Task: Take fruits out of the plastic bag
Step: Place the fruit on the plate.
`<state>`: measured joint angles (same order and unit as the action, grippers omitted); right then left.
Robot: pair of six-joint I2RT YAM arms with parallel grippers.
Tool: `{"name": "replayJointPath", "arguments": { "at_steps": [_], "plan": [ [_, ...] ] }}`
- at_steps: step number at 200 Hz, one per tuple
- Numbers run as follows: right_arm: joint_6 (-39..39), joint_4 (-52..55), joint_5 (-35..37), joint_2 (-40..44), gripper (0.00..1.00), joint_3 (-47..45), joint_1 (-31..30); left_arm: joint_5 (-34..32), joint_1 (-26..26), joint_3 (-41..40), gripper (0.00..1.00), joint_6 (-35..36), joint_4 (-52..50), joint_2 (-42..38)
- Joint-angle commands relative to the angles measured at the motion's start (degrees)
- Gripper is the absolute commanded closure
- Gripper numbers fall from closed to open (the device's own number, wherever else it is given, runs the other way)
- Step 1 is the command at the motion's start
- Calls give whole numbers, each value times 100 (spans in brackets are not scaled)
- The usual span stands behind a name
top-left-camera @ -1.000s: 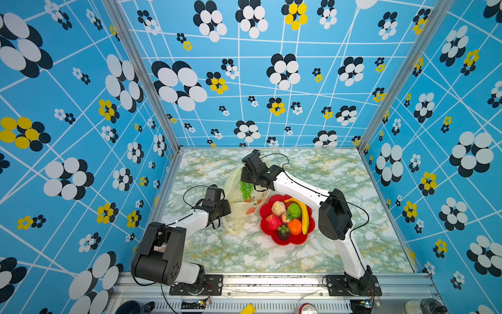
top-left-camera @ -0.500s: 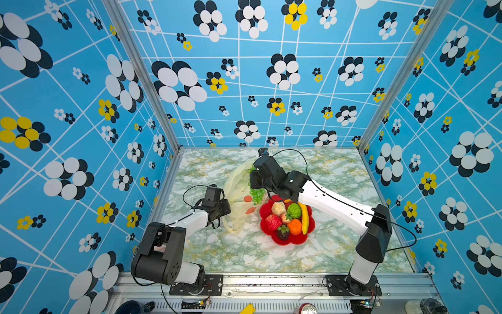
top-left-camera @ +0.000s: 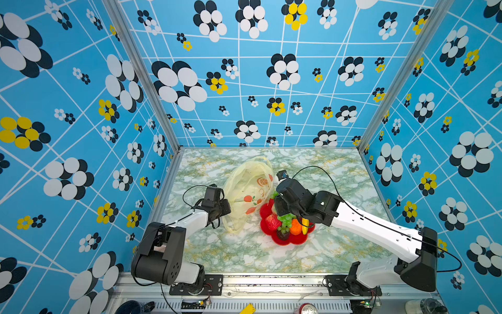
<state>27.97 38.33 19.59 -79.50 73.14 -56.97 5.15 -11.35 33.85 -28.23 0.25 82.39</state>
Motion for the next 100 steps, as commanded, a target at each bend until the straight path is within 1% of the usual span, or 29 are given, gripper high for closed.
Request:
{"name": "replayJointPath", "arguments": {
  "at_steps": [1, 42, 100],
  "plan": [
    [-198, 158, 178, 385, 69, -456, 2, 39, 38, -38, 86, 102, 45, -74],
    [-442, -225, 132, 801, 68, -1392, 4, 41, 43, -36, 86, 107, 29, -65],
    [-755, -902, 106, 766, 68, -1973, 2, 54, 32, -35, 87, 101, 10, -65]
  ]
}}
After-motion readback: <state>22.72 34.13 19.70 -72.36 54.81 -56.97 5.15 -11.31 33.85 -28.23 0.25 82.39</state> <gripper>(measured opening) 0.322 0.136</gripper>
